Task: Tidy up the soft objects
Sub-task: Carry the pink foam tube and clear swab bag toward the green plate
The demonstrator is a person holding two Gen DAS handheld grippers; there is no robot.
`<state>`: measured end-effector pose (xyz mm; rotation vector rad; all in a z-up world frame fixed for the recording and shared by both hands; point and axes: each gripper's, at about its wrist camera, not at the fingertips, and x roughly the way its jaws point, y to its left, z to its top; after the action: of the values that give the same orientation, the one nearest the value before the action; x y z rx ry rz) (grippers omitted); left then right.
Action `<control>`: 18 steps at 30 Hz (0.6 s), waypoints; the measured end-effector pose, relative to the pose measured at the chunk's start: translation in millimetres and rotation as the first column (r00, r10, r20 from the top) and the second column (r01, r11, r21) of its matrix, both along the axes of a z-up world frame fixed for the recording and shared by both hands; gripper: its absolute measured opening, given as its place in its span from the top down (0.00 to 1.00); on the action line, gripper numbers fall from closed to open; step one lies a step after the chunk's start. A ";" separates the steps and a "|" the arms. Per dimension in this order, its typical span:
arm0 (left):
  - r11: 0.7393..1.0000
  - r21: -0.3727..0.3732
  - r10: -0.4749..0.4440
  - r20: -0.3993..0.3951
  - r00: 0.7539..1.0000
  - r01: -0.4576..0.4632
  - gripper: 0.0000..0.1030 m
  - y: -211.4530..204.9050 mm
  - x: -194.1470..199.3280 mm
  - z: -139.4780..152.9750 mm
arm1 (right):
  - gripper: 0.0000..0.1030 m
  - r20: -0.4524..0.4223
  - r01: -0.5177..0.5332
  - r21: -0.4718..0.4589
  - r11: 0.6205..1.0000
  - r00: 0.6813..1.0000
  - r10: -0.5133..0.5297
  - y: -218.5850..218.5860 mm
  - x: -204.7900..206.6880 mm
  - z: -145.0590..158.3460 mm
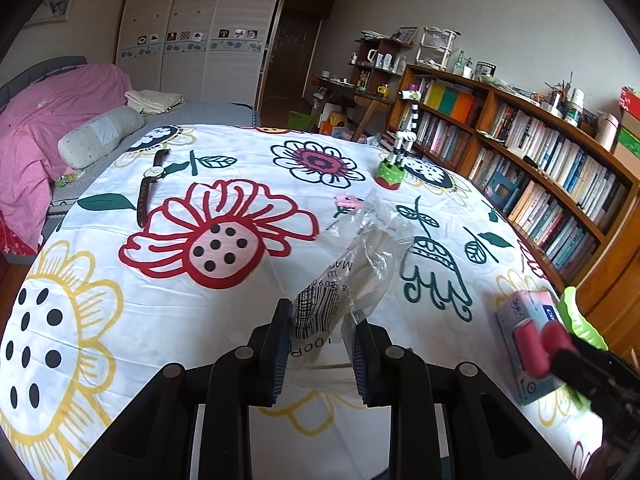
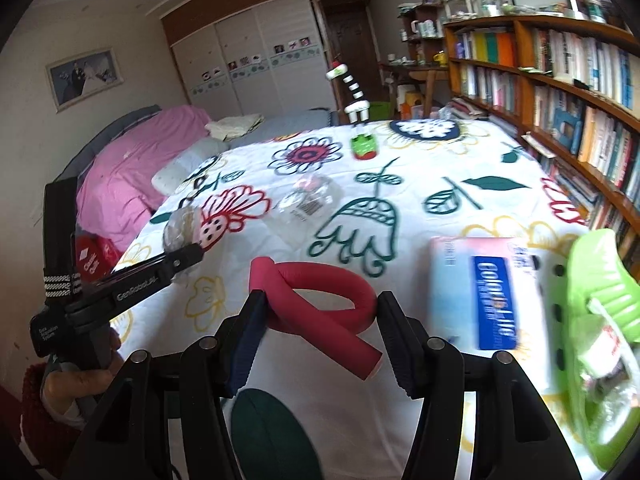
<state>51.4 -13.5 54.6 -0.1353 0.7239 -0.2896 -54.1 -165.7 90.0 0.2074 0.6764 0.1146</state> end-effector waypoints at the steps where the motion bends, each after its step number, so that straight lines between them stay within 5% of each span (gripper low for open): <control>1: 1.000 0.003 -0.003 0.003 1.000 0.003 0.72 -2.5 -1.5 1.4 | 0.44 0.008 0.020 0.000 1.000 1.000 -0.020 -7.6 -4.9 1.4; 18: 0.994 0.039 -0.100 0.050 0.994 0.098 0.72 -56.5 -25.2 25.0 | 0.44 0.027 0.318 0.025 0.948 0.948 -0.319 -130.2 -74.6 1.6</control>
<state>26.3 -70.0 79.6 -0.0569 0.6848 -0.3736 -128.7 -295.9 91.6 0.3309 0.6039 -0.1856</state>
